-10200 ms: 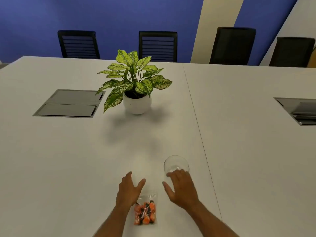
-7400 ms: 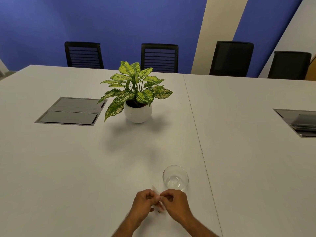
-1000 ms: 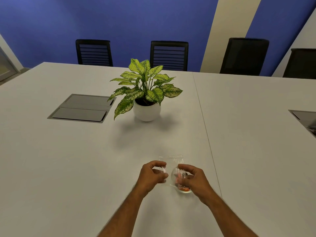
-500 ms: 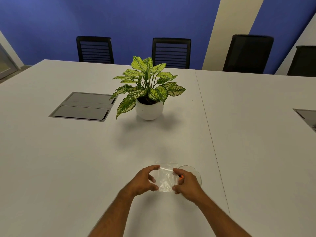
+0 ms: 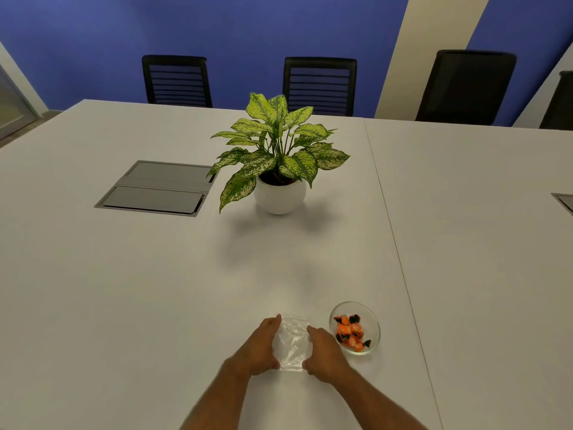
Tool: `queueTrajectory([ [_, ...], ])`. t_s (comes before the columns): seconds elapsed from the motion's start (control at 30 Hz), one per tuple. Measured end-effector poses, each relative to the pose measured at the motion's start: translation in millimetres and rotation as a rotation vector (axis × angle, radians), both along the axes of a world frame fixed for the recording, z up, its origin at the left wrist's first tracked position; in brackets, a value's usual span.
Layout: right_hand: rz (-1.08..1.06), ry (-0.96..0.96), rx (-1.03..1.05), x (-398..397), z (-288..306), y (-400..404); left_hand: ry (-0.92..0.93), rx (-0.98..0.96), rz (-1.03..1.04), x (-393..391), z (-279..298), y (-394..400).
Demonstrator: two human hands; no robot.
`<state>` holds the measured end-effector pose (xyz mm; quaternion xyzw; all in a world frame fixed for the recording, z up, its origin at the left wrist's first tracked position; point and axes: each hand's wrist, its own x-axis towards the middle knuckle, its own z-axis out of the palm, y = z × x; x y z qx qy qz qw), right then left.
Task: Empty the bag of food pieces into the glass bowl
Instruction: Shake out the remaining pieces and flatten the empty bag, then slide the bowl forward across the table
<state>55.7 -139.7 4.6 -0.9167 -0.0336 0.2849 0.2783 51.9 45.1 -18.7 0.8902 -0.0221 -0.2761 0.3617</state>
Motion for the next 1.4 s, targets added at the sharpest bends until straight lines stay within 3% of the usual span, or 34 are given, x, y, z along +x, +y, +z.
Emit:
queueTrajectory([
  [0.3, 0.091, 0.01, -0.074, 2, -3, -1, -0.003, 0.096, -0.071, -3, -11, -3],
  [0.6, 0.09, -0.102, -0.069, 0, 7, 1, -0.005, 0.122, -0.003, 0, -8, 2],
  [0.77, -0.19, -0.381, 0.203, 13, 28, -13, -0.191, 0.121, 0.188, 7, 5, -9],
  [0.93, -0.621, -0.553, 0.372, 30, 35, -55, -0.304, -0.171, 0.421, 11, 17, -50],
  [1.13, -0.901, -0.306, 0.513, 18, 23, -100, -0.092, -0.495, 0.569, 10, 25, -111],
  [1.4, -1.006, 0.096, 0.782, 0, 10, -96, 0.133, -0.676, 0.593, 5, 17, -151],
])
